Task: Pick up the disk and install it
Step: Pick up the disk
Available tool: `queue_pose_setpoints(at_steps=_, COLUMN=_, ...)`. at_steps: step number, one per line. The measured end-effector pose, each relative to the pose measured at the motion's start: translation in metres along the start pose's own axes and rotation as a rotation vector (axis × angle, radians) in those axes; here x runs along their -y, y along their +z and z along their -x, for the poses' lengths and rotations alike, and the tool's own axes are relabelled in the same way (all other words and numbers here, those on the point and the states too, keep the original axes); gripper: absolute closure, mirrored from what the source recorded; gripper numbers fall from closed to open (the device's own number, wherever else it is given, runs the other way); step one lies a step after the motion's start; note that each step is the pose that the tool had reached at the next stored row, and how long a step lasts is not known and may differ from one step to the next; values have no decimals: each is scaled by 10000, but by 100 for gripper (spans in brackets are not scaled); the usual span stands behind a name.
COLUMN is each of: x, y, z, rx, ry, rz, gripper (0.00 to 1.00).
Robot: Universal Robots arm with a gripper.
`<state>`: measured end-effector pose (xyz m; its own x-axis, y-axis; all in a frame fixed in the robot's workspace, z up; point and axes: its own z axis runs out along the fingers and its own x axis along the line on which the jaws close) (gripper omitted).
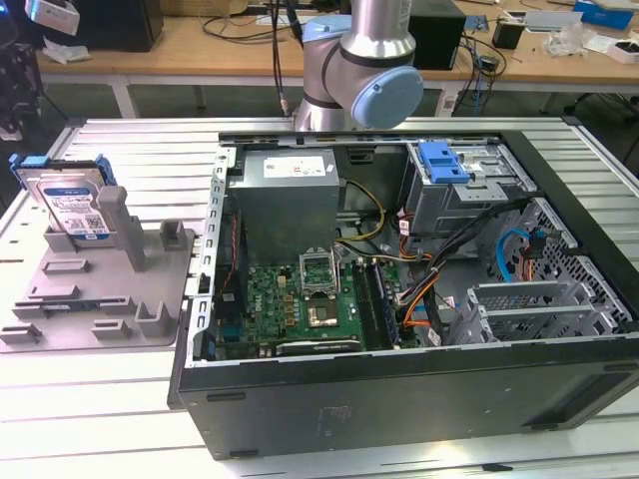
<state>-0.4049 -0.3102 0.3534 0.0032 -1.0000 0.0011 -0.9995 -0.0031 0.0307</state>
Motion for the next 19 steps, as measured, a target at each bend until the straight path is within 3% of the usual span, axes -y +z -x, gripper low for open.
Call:
queue_pose_setpoints(at_steps=10, x=-36, y=55, z=-3, rx=-9, ry=-261, rz=1, gripper=58)
queue_pose_setpoints(at_steps=12, x=-45, y=69, z=-3, rx=-9, ry=-272, rz=1, gripper=50)
queue_pose_setpoints(at_steps=19, x=-35, y=122, z=-2, rx=-8, ry=-271, rz=1, gripper=50)
